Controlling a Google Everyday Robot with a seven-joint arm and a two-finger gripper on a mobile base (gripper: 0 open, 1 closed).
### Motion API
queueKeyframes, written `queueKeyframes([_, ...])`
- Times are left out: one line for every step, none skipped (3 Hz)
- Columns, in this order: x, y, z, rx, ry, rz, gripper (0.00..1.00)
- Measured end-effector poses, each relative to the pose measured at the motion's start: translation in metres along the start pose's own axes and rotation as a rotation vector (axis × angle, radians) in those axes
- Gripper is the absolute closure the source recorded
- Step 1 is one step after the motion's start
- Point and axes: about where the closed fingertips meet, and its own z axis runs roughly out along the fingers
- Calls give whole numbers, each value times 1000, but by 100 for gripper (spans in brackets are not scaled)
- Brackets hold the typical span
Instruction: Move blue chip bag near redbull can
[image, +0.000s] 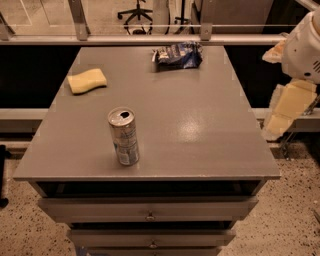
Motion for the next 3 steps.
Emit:
queueKeyframes([-12,-77,37,84,-209,52,0])
queueKeyframes([-27,-129,58,125,-369,95,0])
queueKeyframes([-27,-129,58,125,-369,95,0])
